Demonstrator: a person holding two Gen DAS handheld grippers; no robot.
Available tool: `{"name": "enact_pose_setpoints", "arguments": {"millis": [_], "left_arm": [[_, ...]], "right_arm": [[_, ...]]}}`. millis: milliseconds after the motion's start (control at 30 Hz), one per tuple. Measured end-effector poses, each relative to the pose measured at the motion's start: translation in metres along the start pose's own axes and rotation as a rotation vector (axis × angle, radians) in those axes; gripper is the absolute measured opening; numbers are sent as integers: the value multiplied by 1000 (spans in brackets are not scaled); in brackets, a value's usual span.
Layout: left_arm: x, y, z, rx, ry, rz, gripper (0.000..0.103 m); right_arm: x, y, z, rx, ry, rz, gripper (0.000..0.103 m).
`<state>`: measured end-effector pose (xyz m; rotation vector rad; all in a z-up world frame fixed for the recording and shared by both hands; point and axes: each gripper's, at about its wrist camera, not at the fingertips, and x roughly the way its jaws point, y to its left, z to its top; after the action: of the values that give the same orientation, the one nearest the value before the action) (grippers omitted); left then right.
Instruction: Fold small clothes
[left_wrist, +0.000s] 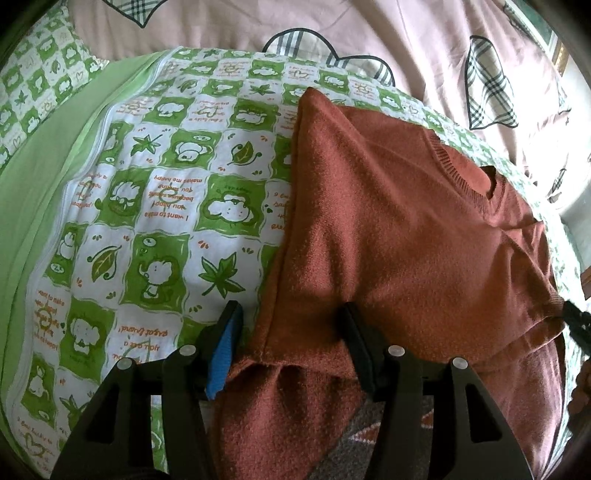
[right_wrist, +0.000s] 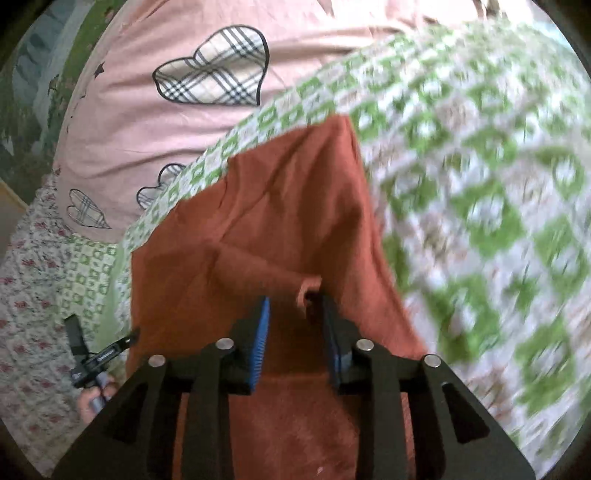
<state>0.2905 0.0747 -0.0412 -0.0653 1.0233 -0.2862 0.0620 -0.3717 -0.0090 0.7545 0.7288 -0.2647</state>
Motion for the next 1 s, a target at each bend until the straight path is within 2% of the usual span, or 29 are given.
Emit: {"name": "enact_pose_setpoints", "arguments": {"millis": [167, 233, 300, 400, 533, 633, 700, 767, 833, 933, 1000], "left_arm": [[-1, 0, -1, -5, 3, 3, 57], [-1, 0, -1, -7, 3, 4, 57], [-1, 0, -1, -9, 5, 5, 57], [-1, 1, -1, -10, 4, 1, 57], [-1, 0, -1, -10, 7, 5, 57], [-2, -1, 0, -11, 9, 7, 57], [-2, -1, 0, -15, 10, 4, 57], [-1, 0, 0, -19, 9, 1, 57], [-1, 0, 0, -16, 8, -2, 57], [-2, 1, -1, -5, 15, -6, 57], [-3, 2, -1, 4, 21, -9, 57]], "right_arm": [[-5, -4, -7, 123, -37, 105, 30], [-4, -4, -6, 114, -25, 77, 30], [0, -10, -3, 127, -9, 75, 7], [-1, -12, -1, 131, -29, 89, 6], [-21, 17, 22, 33, -117, 141, 5], [-53, 61, 51, -111, -249, 221, 5], [-64, 78, 55, -181, -288, 239, 5], [-59, 81, 47, -230, -254, 211, 5], [-40, 67, 30, -251, -160, 103, 5], [-12, 23, 4, -190, -6, -12, 5], [-5, -1, -7, -145, 39, -57, 5]]}}
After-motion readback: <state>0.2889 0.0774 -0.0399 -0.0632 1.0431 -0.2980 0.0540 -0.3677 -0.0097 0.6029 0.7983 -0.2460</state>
